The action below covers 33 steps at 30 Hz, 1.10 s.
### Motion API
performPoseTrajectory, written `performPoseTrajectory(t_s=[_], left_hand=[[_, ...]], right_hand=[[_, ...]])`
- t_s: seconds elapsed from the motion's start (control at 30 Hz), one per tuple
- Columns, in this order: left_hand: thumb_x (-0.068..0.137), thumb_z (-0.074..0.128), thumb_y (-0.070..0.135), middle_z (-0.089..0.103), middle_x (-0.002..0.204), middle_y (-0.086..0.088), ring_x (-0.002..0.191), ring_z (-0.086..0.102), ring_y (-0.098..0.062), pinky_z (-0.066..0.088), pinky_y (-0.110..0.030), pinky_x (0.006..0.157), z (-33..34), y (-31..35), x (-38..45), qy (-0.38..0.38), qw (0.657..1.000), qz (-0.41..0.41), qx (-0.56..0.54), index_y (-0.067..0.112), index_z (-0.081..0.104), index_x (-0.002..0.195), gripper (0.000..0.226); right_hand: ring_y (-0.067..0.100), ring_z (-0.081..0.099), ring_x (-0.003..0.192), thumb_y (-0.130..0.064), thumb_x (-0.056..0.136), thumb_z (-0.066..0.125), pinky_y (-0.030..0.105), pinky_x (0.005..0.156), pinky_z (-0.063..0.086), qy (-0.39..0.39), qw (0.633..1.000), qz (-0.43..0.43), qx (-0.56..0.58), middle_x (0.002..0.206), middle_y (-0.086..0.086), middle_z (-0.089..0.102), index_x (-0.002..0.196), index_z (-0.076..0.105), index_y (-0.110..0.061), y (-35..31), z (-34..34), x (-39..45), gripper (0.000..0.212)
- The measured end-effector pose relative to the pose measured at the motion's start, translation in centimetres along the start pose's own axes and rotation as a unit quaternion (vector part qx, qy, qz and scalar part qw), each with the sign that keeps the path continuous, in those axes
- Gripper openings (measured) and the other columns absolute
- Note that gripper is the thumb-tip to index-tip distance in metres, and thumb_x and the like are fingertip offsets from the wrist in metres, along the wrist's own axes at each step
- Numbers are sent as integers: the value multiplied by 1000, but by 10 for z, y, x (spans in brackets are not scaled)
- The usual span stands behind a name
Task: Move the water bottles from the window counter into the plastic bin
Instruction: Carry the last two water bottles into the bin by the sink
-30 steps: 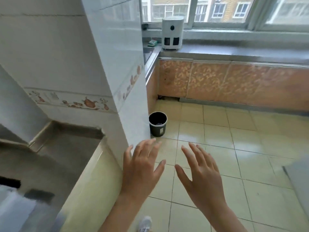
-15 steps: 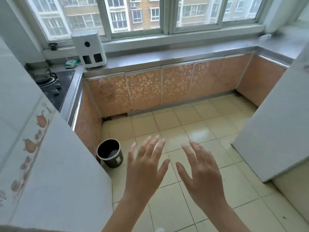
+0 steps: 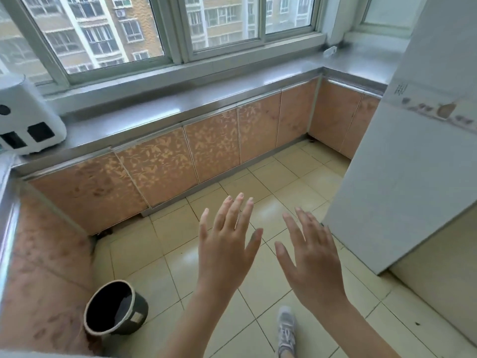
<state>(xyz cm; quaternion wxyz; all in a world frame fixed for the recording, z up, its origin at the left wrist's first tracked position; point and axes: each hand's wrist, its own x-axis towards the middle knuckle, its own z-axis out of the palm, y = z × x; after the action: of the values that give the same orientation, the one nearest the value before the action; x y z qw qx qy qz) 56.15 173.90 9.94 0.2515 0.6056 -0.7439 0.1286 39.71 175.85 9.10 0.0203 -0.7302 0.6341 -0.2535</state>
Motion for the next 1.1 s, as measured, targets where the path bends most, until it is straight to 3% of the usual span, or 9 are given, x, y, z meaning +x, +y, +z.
performPoseTrajectory(t_s=[0.43, 0.67, 0.93, 1.1], left_hand=[[97, 40, 47, 49, 152, -1, 142, 44, -21, 33, -54, 113, 137, 28, 233, -36, 999, -6, 0, 19, 53, 144, 57], [96, 39, 48, 52, 150, -1, 139, 47, -21, 33, -53, 111, 218, 10, 348, -26, 1000, -1, -10, 19, 56, 142, 57], [95, 41, 48, 52, 150, 1, 139, 47, -20, 23, -46, 113, 323, -20, 516, -25, 998, 25, -58, 20, 54, 143, 57], [95, 38, 49, 53, 148, 0, 138, 49, -20, 34, -51, 112, 374, -20, 619, -45, 994, 64, -73, 19, 56, 142, 58]], right_hand=[[31, 40, 136, -42, 93, 36, 54, 110, 31, 0, 1000, 6, 12, 149, 12, 42, 142, 46, -13, 127, 28, 243, 58], [32, 43, 135, -42, 92, 37, 54, 108, 33, -1, 1000, 11, -1, 149, 14, 42, 142, 46, -12, 176, 63, 363, 59], [29, 39, 138, -44, 93, 36, 52, 109, 31, 13, 998, 54, -31, 152, 10, 38, 143, 45, -16, 225, 109, 532, 58], [25, 34, 140, -45, 94, 34, 46, 112, 23, 25, 994, 97, -46, 155, 7, 34, 146, 40, -18, 263, 122, 624, 59]])
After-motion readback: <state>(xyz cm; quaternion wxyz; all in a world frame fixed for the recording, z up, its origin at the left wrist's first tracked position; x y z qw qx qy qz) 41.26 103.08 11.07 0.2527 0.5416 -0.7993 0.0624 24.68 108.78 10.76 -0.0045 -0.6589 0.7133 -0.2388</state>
